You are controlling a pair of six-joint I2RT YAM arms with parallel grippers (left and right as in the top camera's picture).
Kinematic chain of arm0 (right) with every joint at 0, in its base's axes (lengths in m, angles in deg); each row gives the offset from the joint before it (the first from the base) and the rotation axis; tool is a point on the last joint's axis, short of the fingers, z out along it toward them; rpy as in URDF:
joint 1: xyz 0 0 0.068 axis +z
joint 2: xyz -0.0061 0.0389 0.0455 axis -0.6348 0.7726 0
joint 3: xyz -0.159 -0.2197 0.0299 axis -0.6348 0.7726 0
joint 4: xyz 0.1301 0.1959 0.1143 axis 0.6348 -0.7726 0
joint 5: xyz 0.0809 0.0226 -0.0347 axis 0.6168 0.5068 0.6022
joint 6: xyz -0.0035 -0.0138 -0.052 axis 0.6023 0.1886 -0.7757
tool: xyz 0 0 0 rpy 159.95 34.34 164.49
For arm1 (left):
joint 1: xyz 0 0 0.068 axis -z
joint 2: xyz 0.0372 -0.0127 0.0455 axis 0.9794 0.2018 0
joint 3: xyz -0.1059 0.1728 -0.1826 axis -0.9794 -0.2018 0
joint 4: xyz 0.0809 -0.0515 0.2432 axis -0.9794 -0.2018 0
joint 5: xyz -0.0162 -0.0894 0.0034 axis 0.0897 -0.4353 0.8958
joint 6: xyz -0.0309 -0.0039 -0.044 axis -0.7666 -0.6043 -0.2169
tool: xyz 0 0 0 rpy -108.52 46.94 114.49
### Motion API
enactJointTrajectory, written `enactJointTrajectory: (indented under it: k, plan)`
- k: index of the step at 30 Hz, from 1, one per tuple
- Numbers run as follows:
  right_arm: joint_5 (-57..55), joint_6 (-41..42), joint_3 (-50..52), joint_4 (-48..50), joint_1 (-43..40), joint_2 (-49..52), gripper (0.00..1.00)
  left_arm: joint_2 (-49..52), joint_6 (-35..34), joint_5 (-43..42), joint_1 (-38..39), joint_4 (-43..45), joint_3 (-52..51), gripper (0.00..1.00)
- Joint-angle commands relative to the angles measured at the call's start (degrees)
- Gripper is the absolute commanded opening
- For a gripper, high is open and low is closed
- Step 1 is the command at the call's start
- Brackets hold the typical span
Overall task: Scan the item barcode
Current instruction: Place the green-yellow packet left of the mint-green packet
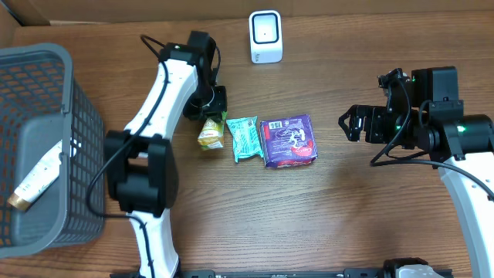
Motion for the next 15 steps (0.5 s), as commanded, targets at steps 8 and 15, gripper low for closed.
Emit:
enactJointTrajectory:
  k: [8, 15]
  plan:
    - [-0.2, -0.4, -0.4, 0.3, 0.2, 0.1, 1.00, 3.8, -0.4, -5.0, 1.2, -0.3, 1.0, 1.00]
    - [-0.2, -0.4, -0.4, 0.3, 0.2, 0.1, 1.00, 3.3, 1.8, -4.3, 1.1, -12.6, 16.6, 0.99]
